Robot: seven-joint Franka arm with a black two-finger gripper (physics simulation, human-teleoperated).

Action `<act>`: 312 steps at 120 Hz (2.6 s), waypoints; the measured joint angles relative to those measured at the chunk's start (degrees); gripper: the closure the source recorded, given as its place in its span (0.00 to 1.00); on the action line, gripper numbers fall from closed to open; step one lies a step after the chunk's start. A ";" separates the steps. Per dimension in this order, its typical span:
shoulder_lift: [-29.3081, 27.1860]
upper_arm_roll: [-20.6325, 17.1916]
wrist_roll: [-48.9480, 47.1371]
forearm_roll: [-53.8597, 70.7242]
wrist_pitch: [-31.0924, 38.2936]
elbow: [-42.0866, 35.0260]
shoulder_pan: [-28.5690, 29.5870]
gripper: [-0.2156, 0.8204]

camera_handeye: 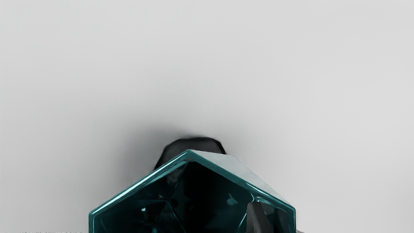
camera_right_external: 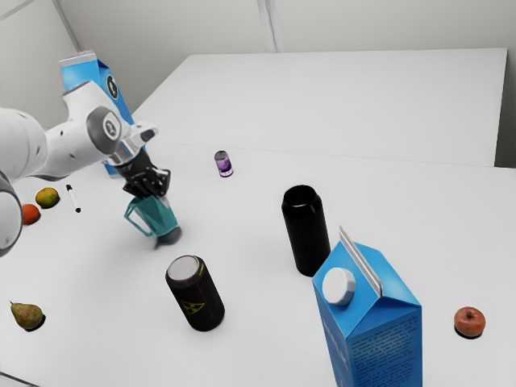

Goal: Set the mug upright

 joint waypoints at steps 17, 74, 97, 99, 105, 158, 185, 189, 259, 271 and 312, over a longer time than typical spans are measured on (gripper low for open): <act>-1.31 1.04 -5.22 2.69 4.25 -2.41 -2.69 0.96; -2.79 3.12 -19.53 10.41 13.06 -7.23 -9.03 0.96; -2.57 3.37 -24.29 12.30 13.60 -8.51 -10.10 0.96; -2.50 3.37 -24.65 12.39 13.63 -8.56 -10.24 0.96; -2.28 3.37 -25.75 13.10 13.63 -8.62 -10.54 0.96; -1.20 3.38 -33.49 19.34 11.33 -8.27 -11.39 0.96; -0.59 3.37 -35.07 19.16 11.09 -7.88 -11.40 0.66; -0.55 3.37 -35.19 19.09 11.06 -7.70 -11.46 0.60; -0.94 3.41 -36.24 18.28 9.04 -3.90 -11.98 0.23; -1.03 3.44 -36.20 18.27 8.66 -3.44 -11.99 0.23; -2.80 3.40 -35.34 18.61 4.88 0.63 -11.96 0.21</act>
